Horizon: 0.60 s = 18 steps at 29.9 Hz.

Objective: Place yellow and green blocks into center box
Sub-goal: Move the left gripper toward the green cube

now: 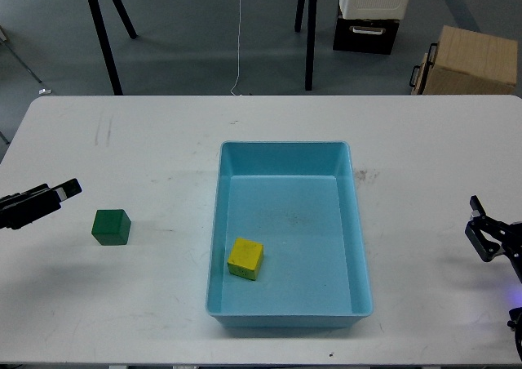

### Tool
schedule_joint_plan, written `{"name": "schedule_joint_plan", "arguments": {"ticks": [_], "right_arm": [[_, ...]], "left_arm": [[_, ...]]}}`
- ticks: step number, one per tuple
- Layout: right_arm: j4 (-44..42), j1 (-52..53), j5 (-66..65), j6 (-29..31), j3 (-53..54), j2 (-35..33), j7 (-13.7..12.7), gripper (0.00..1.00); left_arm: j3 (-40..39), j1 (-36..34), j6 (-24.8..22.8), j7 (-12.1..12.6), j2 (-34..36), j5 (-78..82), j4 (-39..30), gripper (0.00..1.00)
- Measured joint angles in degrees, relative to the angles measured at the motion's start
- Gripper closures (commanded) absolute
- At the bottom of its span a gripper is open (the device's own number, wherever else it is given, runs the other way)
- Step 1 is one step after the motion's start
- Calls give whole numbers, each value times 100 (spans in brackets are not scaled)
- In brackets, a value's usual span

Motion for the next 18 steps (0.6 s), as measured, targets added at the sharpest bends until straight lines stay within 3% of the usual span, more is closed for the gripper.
{"name": "schedule_joint_plan", "arguments": {"ticks": [2,5,18], "right_arm": [[6,0,-1,0,0,7,1,0],[54,0,-9,0,0,15,2,0],[239,-26,-62,0,37,5,2,0]], "left_arm": [[33,-24,-81,374,-16,253,1,0],[48,-136,-136,687,-137,501,7,0],[308,-338,-147,998,-903,586,351,0]]}}
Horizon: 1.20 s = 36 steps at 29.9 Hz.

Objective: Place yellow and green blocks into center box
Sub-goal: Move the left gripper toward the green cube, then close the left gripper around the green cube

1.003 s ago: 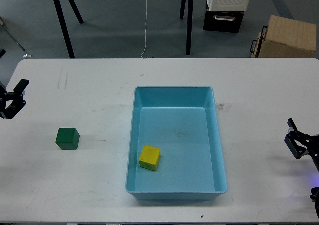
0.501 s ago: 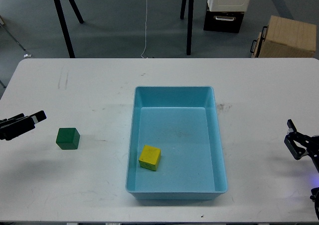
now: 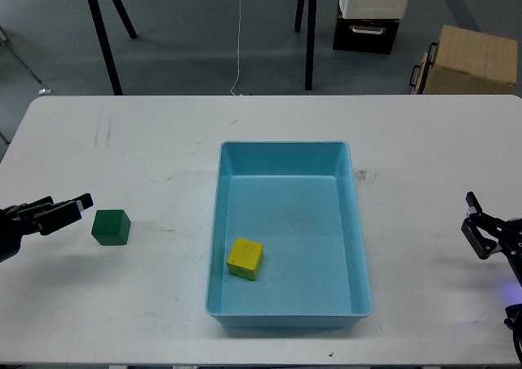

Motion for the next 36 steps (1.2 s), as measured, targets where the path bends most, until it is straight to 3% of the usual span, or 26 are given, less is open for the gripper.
{"name": "schedule_joint_plan", "arguments": {"ticks": [13,21,36], "right_arm": [[0,-29,-10,0,0,-1,2,0],[-3,-51,-49,0,31,2,1,0],[-9,-70,-88,0,41,6,-1,0]], "left_arm": [[439,-159,20,14,-221,52,69,0],[451,-167,196,334,-507,183,265,0],[734,-264,361,350,-578,563,418,0]]}}
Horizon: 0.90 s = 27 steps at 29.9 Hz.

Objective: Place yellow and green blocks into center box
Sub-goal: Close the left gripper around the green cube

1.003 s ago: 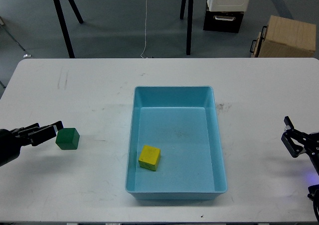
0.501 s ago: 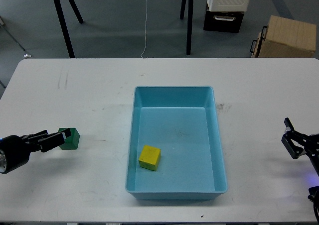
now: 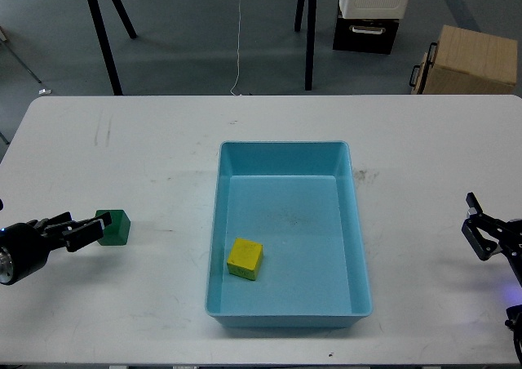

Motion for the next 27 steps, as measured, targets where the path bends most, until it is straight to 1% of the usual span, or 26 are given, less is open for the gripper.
{"name": "schedule_joint_plan", "arguments": {"ticks": [6,17,21,27], "right_arm": [[4,-32,-8,0,7,-6,0,0],[7,-125,-34,0,134,-7,0,0],[7,-144,-35,0,135,-7,0,0],[7,-213,-35,0,190,-7,0,0]], "left_arm": [[190,-76,43,4,-298,14,71,0],[241,-215,46,14,-345,26,243,0],[494,-400,52,18,-450,26,312,0],[782,-564,101,23,-756,23,673,0]]}}
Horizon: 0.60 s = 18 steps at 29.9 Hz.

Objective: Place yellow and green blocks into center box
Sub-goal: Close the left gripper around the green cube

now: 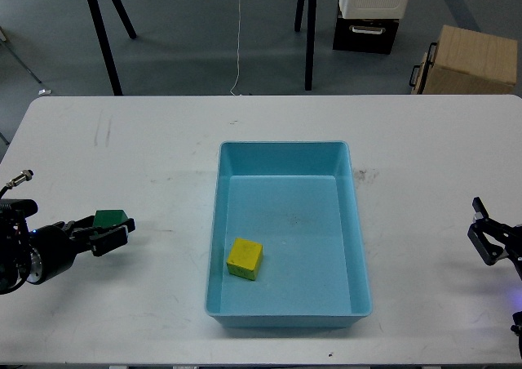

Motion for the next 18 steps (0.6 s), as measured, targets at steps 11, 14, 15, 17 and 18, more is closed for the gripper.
{"name": "schedule_joint_plan", "arguments": {"ticks": [11,14,15,17,18], "right_arm": [[-17,-43,0,0,22,0,0,0],[-18,-43,0,0,23,0,0,0],[-18,-43,0,0,23,0,0,0],[-19,-43,0,0,24,0,0,0],[-19,-43,0,0,24,0,0,0]], "left_arm": [[25,-16,6,0,-100,3,188,2],[85,-20,13,2,-145,5,266,11],[118,-20,26,12,-166,5,296,15],[155,-24,53,75,-196,8,352,22],[166,-24,59,126,-204,19,373,22]]}}
